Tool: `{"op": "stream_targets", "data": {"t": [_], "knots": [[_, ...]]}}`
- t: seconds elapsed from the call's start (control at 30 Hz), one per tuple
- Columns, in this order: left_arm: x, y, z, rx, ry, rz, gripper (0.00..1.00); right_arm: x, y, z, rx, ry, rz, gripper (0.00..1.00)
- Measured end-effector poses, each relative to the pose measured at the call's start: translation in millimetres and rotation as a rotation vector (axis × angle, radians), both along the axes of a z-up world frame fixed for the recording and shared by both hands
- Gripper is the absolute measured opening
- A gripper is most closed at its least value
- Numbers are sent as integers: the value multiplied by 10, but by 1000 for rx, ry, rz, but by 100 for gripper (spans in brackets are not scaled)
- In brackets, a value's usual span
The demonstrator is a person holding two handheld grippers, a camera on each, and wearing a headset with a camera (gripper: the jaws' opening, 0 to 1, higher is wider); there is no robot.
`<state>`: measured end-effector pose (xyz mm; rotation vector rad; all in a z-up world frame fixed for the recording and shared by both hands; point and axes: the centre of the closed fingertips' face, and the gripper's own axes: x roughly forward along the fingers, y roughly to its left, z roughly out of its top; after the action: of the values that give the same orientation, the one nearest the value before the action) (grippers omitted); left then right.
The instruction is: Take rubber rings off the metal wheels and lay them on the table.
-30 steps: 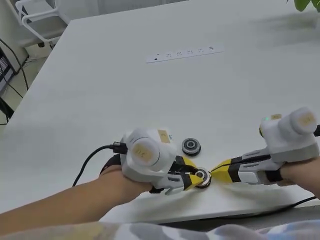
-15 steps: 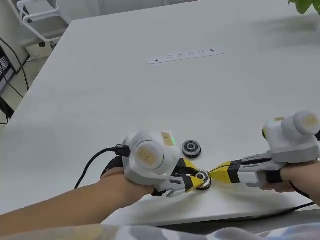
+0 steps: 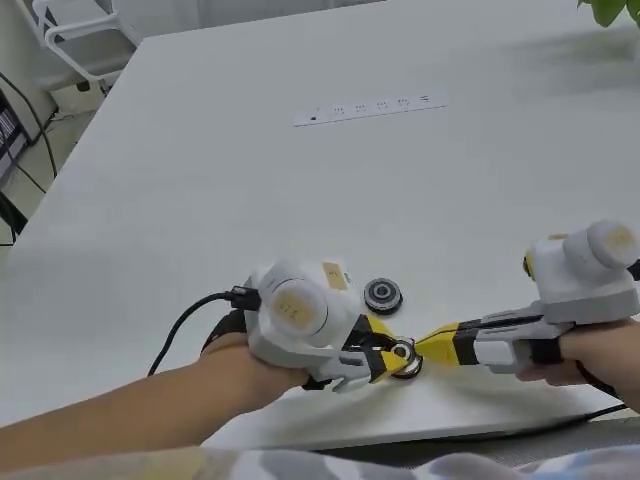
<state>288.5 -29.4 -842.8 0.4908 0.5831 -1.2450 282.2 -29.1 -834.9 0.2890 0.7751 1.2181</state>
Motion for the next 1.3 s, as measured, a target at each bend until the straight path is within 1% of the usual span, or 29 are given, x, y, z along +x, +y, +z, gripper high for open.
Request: {"op": "stream_targets", "data": {"t": [0.27,0.6,0.63,0.67,0.7,0.73,0.77,0.8,0.87,0.93,1.07,1.3], "knots": [[-1,-2,0,1,0,-1,12,-20,25,18,12,6,9,0],[-4,-2,-1,-1,2,0,12,-73,74,60,32,4,41,0],[-4,-2,-1,-1,2,1,12,-88,95,99,57,8,47,0],[-1,-5,-1,1,1,1,12,-171,177,270,162,42,88,0],[0,-7,0,3,0,1,12,-138,189,273,145,27,62,0],[0,-9,1,6,0,0,12,-149,151,180,60,-41,101,0],[-1,-10,2,6,-2,-1,12,-176,175,208,82,-6,92,0],[2,-8,3,6,-4,-2,12,-168,166,209,89,5,80,0],[5,-8,2,5,-4,0,12,-155,133,195,88,2,72,0],[12,-8,5,8,-10,0,12,-141,112,196,92,3,61,0],[23,-6,3,5,-11,2,13,-74,76,180,88,3,31,0],[21,0,3,12,-10,-2,13,-36,49,135,68,0,22,0]]}}
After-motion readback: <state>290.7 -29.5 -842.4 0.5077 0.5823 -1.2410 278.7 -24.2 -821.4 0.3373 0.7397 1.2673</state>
